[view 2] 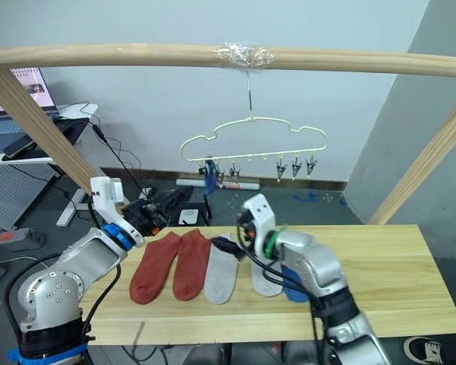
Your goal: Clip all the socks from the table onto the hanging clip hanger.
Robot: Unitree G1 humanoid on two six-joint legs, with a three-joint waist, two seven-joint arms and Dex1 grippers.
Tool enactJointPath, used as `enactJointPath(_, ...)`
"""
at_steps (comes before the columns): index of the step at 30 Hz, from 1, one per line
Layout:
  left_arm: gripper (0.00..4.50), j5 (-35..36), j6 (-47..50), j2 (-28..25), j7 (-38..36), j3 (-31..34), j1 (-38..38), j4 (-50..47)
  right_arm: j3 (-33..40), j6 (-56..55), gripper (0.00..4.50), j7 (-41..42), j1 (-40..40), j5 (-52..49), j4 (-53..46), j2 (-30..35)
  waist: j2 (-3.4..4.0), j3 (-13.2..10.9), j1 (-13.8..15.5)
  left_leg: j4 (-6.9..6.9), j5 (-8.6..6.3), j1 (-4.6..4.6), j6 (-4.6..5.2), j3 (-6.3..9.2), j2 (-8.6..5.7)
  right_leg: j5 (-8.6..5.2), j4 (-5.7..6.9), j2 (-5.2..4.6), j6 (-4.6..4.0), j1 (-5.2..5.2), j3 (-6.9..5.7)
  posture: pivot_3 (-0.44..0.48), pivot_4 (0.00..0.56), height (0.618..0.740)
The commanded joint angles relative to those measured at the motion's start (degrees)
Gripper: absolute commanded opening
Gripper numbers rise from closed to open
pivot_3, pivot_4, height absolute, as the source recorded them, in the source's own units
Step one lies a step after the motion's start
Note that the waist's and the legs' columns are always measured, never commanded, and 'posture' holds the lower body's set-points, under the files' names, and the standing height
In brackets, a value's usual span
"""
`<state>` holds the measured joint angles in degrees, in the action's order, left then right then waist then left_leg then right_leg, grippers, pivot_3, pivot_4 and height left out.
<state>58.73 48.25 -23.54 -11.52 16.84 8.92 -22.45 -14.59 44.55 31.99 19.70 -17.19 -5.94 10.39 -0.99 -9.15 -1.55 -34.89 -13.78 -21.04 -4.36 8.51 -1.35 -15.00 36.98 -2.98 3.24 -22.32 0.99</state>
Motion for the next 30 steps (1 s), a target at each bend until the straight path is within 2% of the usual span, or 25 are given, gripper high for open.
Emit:
enactJointPath(1,4.5,-7.24,-4.66,-0.95,-2.83,-4.72,-1.2,-3.6,4.38,-2.87,4.47,0.02,-3.08,-1.17,-8.85,3.0,0.01,0.0,-0.1,0.01,0.0,0.0,0.0,0.0,0.01,-0.01,0.01,0.0,0.0,-0.01,0.0,0.013,0.113,0.74)
enactJointPath(4,4.5,-14.62,-9.54,-0.02,-4.13,-9.71,-1.48,-3.2,9.43,-2.78,4.47,-0.2,-5.98,-3.55,-15.21,5.45,0.01,0.0,-0.23,0.01,0.0,0.02,0.0,-0.04,0.05,-0.03,0.02,0.03,0.01,0.0,0.02,0.004,0.115,0.74)
enactJointPath(10,4.5,-25.89,-18.47,4.08,-5.0,-17.27,0.9,-0.21,12.53,-5.58,4.47,-0.05,-8.22,-3.62,-21.3,9.25,0.0,0.0,-0.13,-0.03,0.0,0.03,0.01,-0.06,0.01,0.0,0.02,0.01,0.04,0.05,0.03,-0.032,0.109,0.74)
enactJointPath(13,3.97,-29.37,-22.02,6.55,-4.74,-19.13,1.24,-0.06,13.34,-6.25,4.5,-1.24,-9.06,-3.81,-21.89,8.78,0.0,0.0,-0.22,-0.02,0.0,0.02,0.01,-0.06,0.02,0.0,0.01,0.01,0.04,0.04,0.03,-0.043,0.109,0.74)
enactJointPath(19,2.22,-37.52,-27.71,7.85,-4.12,-20.98,2.34,3.14,13.34,-7.79,4.5,-2.34,-9.57,-3.78,-22.75,8.38,0.0,0.0,-0.29,-0.02,0.0,0.02,0.02,-0.12,0.03,-0.01,0.01,0.01,0.04,0.03,0.06,-0.049,0.115,0.74)
enactJointPath(25,2.22,-43.36,-34.96,11.15,-3.28,-20.92,5.2,11.78,13.99,-9.54,4.5,-2.07,-9.1,-5.92,-24.43,7.34,0.0,0.0,-0.27,-0.07,0.01,0.02,0.03,-0.1,0.0,0.01,0.02,0.01,0.07,0.06,0.04,-0.055,0.115,0.74)
enactJointPath(30,2.22,-45.55,-39.51,13.85,-3.25,-19.98,8.93,19.79,14.21,-10.35,4.5,-0.94,-8.09,-7.39,-25.5,8.47,0.0,0.0,-0.3,-0.07,0.01,0.02,0.03,-0.08,-0.01,0.01,0.01,0.01,0.08,0.06,0.03,-0.07,0.12,0.74)
